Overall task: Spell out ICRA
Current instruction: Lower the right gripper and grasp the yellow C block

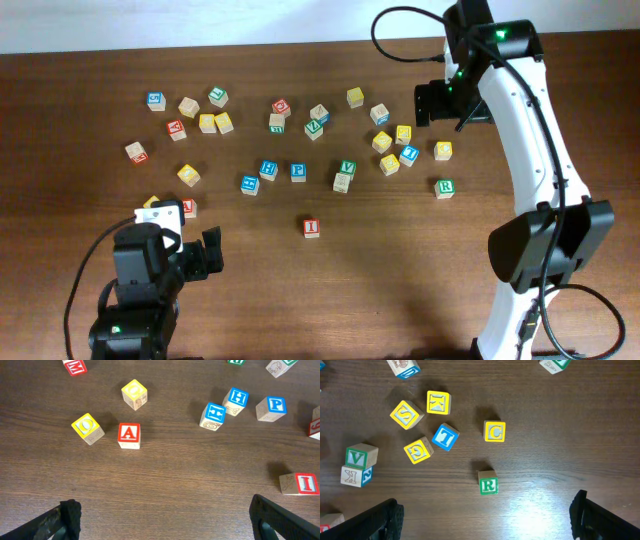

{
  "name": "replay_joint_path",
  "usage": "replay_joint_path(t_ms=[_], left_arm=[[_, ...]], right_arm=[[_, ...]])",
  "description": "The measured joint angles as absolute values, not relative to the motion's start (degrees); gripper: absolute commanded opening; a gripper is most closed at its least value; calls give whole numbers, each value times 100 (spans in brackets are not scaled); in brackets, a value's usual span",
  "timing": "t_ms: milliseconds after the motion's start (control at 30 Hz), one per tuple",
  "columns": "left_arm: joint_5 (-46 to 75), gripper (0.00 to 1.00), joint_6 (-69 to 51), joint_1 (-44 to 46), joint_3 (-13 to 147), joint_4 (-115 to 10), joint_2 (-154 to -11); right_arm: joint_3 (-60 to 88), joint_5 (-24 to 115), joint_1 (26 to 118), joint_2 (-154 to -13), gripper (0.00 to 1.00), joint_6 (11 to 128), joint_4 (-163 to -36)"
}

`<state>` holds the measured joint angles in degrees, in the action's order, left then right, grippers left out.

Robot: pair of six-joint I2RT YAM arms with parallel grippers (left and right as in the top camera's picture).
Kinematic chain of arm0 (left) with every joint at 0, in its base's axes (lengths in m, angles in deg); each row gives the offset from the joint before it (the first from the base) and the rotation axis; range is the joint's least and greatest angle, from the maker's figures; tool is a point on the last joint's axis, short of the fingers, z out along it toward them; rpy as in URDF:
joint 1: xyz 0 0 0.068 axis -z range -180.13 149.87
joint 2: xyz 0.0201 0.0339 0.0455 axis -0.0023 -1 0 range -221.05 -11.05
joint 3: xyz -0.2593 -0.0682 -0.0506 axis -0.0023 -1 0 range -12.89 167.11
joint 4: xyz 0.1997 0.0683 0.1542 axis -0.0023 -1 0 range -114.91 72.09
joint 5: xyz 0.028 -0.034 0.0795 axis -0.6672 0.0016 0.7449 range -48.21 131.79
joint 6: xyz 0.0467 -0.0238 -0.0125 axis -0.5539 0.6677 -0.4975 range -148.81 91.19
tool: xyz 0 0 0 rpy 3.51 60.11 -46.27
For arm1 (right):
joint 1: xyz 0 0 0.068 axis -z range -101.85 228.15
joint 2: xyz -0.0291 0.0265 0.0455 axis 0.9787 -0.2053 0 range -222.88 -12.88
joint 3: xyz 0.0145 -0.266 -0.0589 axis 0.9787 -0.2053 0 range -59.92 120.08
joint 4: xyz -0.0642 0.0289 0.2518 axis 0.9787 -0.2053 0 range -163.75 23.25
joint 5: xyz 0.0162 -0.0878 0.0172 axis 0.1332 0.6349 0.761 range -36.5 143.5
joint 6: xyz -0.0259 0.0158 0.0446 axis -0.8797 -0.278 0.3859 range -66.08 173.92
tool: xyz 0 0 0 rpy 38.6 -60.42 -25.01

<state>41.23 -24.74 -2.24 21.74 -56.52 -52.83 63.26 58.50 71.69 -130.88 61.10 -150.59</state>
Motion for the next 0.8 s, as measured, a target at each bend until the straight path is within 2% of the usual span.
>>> replay_joint_path(t_ms=[167, 233, 433, 567, 700, 800], left_arm=[[4121, 99, -2474, -224, 2174, -5650, -5285], [4125, 99, -2474, -224, 2174, -5668, -5283], [4123, 99, -2474, -224, 2174, -5670, -5285], [4123, 99, -2474, -224, 2174, -5668, -5283], [4123, 99, -2474, -224, 2174, -5670, -5283], [4123, 99, -2474, -224, 2174, -5668, -5283]], right_arm=[[5478, 5847, 7171, -13125, 95, 6075, -14178], [5045, 5841, 7187, -13136, 88, 6038, -13662], [4756, 5635, 7595, -13479, 86, 5666, -13111], [4730, 5589, 7637, -13934, 69, 5623, -13074], [4697, 5404, 7700, -14281, 68, 5603, -13048], [4689, 5251, 7803, -14358, 58, 5603, -12945]])
